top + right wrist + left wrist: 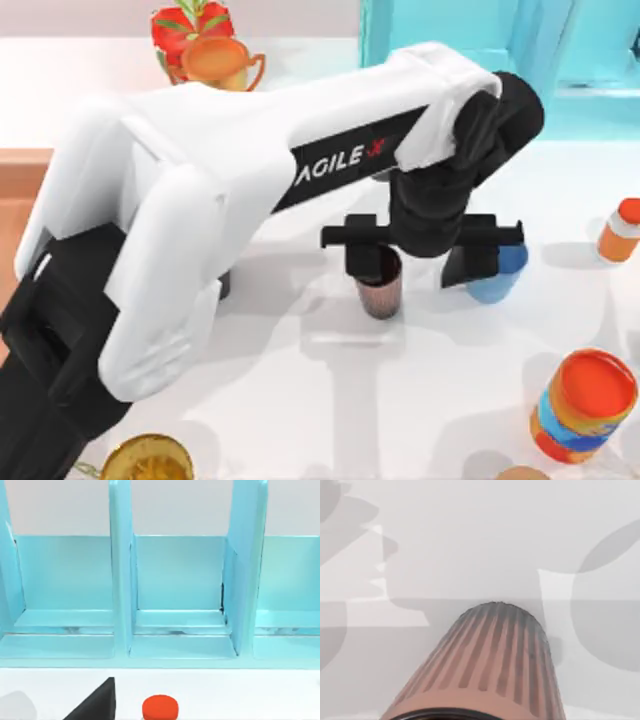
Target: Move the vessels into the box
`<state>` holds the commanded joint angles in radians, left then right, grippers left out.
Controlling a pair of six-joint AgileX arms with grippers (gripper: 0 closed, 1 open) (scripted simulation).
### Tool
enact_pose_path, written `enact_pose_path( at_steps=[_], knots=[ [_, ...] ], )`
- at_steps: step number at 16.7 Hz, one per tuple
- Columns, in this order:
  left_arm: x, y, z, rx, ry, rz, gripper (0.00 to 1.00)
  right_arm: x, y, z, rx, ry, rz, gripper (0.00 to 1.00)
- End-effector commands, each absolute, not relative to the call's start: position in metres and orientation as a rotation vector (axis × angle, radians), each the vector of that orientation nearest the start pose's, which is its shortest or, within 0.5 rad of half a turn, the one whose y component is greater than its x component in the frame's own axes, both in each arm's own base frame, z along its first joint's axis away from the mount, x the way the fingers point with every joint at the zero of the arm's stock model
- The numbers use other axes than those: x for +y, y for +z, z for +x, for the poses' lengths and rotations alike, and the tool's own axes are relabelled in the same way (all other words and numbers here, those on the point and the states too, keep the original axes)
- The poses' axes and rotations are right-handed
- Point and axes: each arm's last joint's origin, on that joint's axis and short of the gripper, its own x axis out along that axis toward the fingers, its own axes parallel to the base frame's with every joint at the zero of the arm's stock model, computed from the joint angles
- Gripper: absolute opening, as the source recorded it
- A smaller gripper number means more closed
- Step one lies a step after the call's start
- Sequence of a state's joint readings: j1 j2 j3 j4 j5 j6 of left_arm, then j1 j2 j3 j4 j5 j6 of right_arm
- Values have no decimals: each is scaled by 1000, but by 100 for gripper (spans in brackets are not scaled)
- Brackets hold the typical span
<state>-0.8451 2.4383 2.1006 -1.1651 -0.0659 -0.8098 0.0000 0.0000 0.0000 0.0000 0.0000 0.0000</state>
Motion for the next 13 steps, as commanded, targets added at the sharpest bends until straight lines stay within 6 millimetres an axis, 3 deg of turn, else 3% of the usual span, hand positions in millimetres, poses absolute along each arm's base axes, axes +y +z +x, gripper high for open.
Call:
enact_pose_path(
  at_steps=[6,13],
  knots=[
    [-357,147,328,1472,-16,15,2,-1,160,106,0,0,0,100],
    [-357,147,328,1472,-16,15,0,-1,160,106,0,0,0,100]
  ],
)
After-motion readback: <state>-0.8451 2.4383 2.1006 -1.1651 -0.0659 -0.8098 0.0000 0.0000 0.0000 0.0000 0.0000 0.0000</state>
